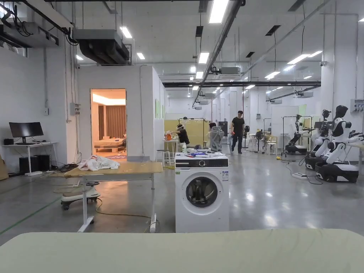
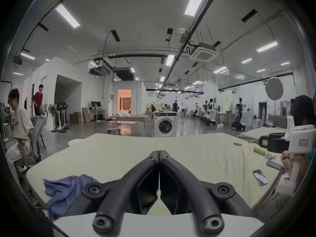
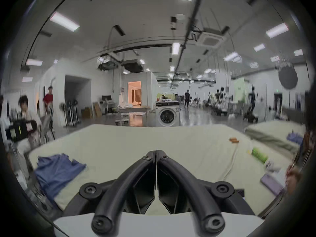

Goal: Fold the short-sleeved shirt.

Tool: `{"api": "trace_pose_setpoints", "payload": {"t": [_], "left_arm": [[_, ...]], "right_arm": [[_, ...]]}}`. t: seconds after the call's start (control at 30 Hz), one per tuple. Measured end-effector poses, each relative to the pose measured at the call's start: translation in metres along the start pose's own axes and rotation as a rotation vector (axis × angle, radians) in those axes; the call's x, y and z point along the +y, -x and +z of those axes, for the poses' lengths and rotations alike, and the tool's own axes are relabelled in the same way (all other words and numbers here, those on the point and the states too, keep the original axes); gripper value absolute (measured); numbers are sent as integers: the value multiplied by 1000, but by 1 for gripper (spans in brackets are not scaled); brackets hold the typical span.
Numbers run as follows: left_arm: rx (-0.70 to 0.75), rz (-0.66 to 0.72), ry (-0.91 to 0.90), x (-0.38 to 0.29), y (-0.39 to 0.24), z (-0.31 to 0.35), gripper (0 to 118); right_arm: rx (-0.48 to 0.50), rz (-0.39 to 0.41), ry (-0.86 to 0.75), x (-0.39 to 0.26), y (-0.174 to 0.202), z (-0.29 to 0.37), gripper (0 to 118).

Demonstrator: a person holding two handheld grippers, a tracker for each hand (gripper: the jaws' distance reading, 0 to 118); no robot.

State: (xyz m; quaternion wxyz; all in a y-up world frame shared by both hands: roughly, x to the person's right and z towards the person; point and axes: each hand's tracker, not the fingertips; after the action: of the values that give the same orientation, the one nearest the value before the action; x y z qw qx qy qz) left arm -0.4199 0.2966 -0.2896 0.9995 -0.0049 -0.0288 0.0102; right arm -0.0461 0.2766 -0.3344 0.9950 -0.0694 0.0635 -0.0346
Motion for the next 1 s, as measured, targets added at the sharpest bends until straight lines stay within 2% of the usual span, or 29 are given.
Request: {"api": "trace_pose_setpoints", "payload": {"t": [0.13,0.4,1.0], "left_arm": [[-11,30,-21,9,0,3,0],[4,47,-24,13,-2,4,0],[2,49,-22,16,-2,7,0]], "right_arm": [[-16,37,-7,2,2,1,0],[-8,57,-25,4,3,6,0],[14,38,-43,9,5,10,0]]}}
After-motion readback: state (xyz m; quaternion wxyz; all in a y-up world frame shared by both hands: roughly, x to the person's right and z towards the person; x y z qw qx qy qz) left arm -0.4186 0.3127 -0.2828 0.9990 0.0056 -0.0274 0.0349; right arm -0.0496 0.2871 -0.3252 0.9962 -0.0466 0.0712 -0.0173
